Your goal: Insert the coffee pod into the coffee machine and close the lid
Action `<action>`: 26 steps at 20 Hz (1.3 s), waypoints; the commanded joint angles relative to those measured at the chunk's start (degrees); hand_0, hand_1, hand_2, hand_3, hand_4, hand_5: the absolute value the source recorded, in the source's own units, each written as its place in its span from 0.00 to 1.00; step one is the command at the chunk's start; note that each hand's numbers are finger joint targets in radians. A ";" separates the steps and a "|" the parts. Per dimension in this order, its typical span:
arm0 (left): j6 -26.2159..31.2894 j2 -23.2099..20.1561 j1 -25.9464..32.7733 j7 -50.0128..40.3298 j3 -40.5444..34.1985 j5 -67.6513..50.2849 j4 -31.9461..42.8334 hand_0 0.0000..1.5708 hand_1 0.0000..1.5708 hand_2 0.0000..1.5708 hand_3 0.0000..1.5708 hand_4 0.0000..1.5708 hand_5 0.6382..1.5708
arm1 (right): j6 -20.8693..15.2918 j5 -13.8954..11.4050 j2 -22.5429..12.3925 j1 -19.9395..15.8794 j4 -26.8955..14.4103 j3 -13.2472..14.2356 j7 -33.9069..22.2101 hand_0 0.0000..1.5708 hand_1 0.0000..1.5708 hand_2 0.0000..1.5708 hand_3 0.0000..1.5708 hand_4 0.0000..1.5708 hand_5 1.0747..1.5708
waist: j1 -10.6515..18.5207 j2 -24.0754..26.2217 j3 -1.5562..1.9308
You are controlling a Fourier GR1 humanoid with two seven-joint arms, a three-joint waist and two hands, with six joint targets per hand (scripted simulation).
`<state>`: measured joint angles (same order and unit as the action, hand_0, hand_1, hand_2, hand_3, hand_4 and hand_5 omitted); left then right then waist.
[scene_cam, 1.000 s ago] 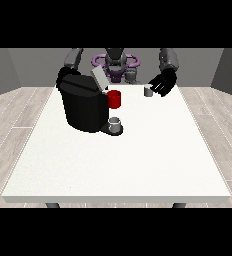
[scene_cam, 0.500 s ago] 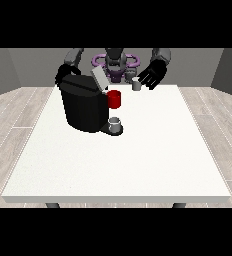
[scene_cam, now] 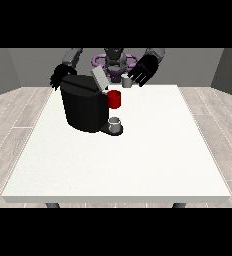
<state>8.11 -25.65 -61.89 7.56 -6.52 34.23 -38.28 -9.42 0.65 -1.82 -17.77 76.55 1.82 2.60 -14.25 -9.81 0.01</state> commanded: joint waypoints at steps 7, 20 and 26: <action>-2.28 -2.45 -4.52 0.93 -1.80 1.04 1.50 0.81 0.81 0.83 0.79 0.31 1.00 | 0.23 -0.79 -0.11 -1.01 2.20 -0.73 2.98 0.00 0.00 0.00 0.00 0.31 1.00 | -4.08 -6.70 -0.01; -1.59 0.30 -1.48 0.88 0.16 3.03 3.14 0.80 0.80 0.82 0.77 0.32 1.00 | 2.11 2.71 0.02 3.48 4.71 -0.13 -0.55 0.00 0.00 0.00 0.00 0.33 1.00 | -4.59 -2.16 -0.01; 0.80 2.11 -6.07 -2.39 0.78 3.21 1.81 0.77 0.77 0.81 0.76 0.32 1.00 | 1.00 2.79 -1.60 -1.85 0.44 3.01 0.30 0.00 0.00 0.00 0.00 0.29 1.00 | -1.11 -3.28 0.02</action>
<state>7.79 -24.25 -66.65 6.58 -6.38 36.94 -35.95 -8.69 2.51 -2.65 -18.54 78.69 3.20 2.76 -16.50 -13.42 0.01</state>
